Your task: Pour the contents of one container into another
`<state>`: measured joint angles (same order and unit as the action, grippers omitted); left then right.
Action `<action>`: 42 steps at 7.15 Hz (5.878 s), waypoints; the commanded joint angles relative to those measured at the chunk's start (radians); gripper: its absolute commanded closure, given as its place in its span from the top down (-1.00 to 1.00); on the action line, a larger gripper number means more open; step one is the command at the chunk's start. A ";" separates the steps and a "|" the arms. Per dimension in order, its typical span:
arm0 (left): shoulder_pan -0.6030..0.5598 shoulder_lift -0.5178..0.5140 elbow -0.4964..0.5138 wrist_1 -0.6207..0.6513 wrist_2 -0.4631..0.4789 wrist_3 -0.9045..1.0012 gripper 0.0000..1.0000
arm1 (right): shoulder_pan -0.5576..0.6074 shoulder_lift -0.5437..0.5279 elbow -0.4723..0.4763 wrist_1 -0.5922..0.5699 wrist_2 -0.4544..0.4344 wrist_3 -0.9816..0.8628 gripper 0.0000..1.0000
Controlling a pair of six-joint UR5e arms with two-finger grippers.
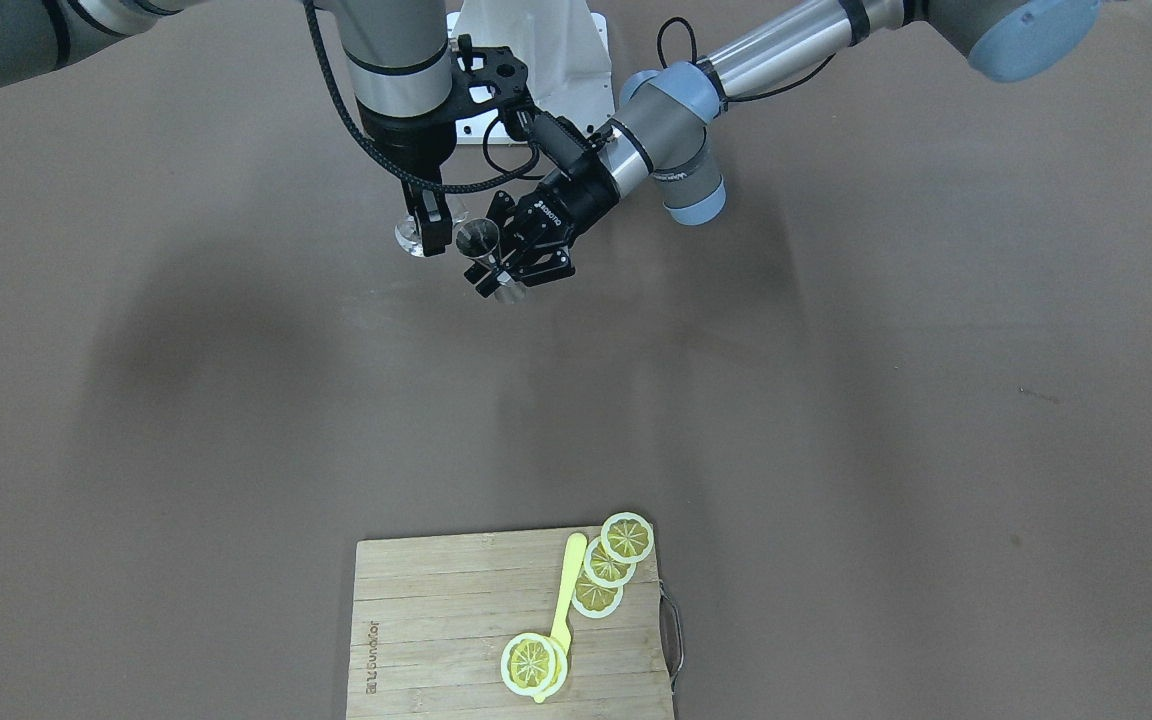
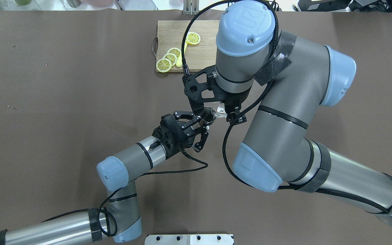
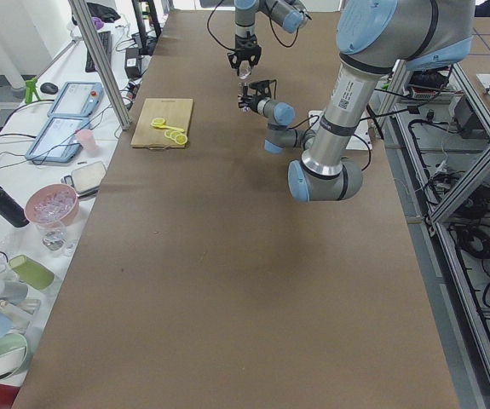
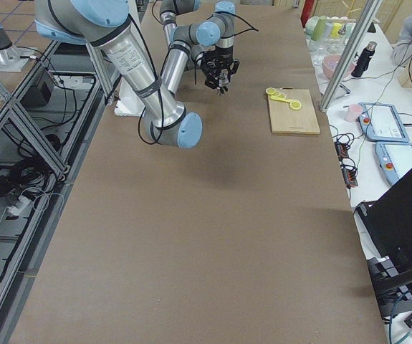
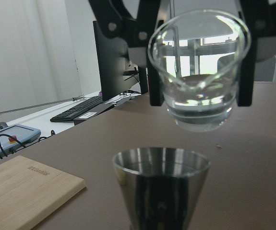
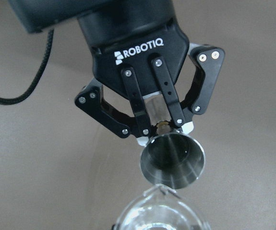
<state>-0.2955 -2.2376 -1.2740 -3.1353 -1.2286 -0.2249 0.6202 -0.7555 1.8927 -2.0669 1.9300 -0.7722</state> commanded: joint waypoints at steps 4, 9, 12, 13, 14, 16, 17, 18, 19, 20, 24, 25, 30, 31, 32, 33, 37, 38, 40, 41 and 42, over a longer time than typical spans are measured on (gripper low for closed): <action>0.004 -0.002 0.001 0.000 -0.003 0.001 -1.00 | -0.002 0.041 -0.006 -0.100 -0.048 0.001 -1.00; 0.003 0.000 0.001 0.000 -0.002 0.001 -1.00 | -0.022 0.059 -0.006 -0.174 -0.097 -0.001 -1.00; 0.003 0.000 0.001 0.000 0.000 0.001 -1.00 | -0.037 0.071 -0.014 -0.197 -0.106 -0.001 -1.00; 0.003 0.000 0.001 0.000 0.000 0.001 -1.00 | -0.042 0.079 -0.023 -0.200 -0.108 -0.001 -1.00; 0.003 0.000 0.001 0.000 0.003 0.001 -1.00 | -0.043 0.081 -0.029 -0.200 -0.109 -0.001 -1.00; 0.003 0.000 0.001 0.000 0.001 0.001 -1.00 | -0.051 0.082 -0.037 -0.205 -0.120 -0.001 -1.00; 0.003 0.000 0.001 0.000 0.000 0.001 -1.00 | -0.051 0.100 -0.049 -0.223 -0.121 -0.001 -1.00; 0.003 0.000 0.001 0.000 0.001 0.001 -1.00 | -0.051 0.114 -0.067 -0.229 -0.120 -0.001 -1.00; 0.003 0.000 0.001 0.000 0.000 0.001 -1.00 | -0.051 0.126 -0.087 -0.234 -0.120 -0.001 -1.00; 0.003 0.000 0.001 0.000 0.000 0.001 -1.00 | -0.051 0.139 -0.101 -0.239 -0.121 -0.001 -1.00; 0.003 0.000 0.001 0.000 0.000 0.001 -1.00 | -0.051 0.168 -0.119 -0.301 -0.137 -0.001 -1.00; 0.003 0.000 0.001 0.000 0.000 0.001 -1.00 | -0.051 0.174 -0.124 -0.312 -0.154 -0.002 -1.00; 0.003 0.000 0.001 0.000 0.000 0.001 -1.00 | -0.062 0.209 -0.185 -0.325 -0.177 -0.009 -1.00; 0.003 0.000 0.001 0.000 0.000 0.001 -1.00 | -0.063 0.211 -0.193 -0.325 -0.180 -0.009 -1.00; 0.003 0.000 0.001 0.000 0.000 0.001 -1.00 | -0.065 0.211 -0.195 -0.325 -0.181 -0.009 -1.00; 0.003 0.000 0.001 0.000 0.000 0.001 -1.00 | -0.066 0.211 -0.196 -0.325 -0.181 -0.009 -1.00; 0.003 0.000 0.001 0.000 0.000 0.001 -1.00 | -0.069 0.217 -0.202 -0.325 -0.200 -0.010 -1.00; 0.003 0.000 0.001 0.000 0.000 0.001 -1.00 | -0.070 0.222 -0.205 -0.325 -0.204 -0.010 -1.00; 0.003 0.000 0.002 0.000 0.000 0.001 -1.00 | -0.071 0.232 -0.218 -0.325 -0.207 -0.010 -1.00; 0.003 0.000 0.001 0.000 0.000 0.001 -1.00 | -0.071 0.232 -0.218 -0.325 -0.207 -0.012 -1.00; -0.001 0.000 0.001 0.000 0.000 0.001 -1.00 | -0.071 0.232 -0.218 -0.325 -0.207 -0.012 -1.00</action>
<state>-0.2940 -2.2381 -1.2728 -3.1355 -1.2287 -0.2240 0.5495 -0.5238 1.6759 -2.3915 1.7231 -0.7834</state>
